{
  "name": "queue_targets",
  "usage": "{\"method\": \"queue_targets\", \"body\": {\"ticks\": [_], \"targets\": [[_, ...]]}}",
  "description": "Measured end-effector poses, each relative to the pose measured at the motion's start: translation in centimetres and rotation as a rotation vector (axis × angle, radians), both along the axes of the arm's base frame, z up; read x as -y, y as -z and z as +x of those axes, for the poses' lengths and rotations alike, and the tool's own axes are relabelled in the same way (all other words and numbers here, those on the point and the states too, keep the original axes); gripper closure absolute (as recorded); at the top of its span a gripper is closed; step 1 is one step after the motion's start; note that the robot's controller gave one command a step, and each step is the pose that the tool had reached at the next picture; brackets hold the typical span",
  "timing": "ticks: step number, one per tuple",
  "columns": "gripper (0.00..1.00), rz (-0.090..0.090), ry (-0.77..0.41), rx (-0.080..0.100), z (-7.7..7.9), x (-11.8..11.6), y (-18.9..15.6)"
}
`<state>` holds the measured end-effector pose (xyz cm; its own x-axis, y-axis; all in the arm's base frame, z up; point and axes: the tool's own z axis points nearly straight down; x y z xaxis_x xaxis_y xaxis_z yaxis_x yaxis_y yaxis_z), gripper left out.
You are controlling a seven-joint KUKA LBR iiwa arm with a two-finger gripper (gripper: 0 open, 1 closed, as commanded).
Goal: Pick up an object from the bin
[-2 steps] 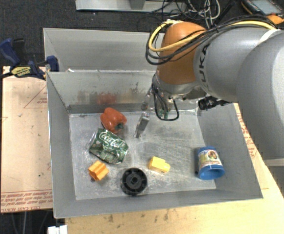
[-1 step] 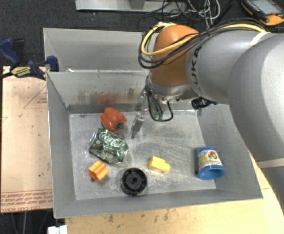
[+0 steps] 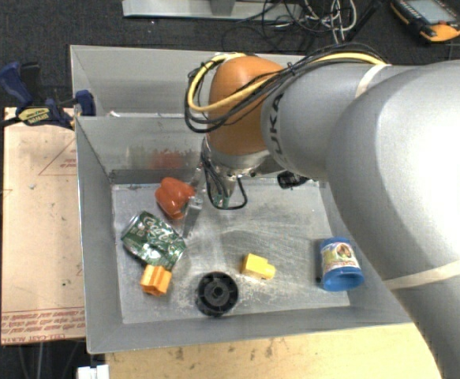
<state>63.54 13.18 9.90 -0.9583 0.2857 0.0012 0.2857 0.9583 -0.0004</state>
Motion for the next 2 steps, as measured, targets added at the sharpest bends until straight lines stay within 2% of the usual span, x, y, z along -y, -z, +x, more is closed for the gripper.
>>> {"method": "queue_targets", "body": {"ticks": [1, 2], "targets": [[1.0, 0.003, 0.094, 0.013, -0.36, -2.37, 2.34], [1.0, 0.003, 0.094, 0.013, -0.36, -2.37, 2.34]]}}
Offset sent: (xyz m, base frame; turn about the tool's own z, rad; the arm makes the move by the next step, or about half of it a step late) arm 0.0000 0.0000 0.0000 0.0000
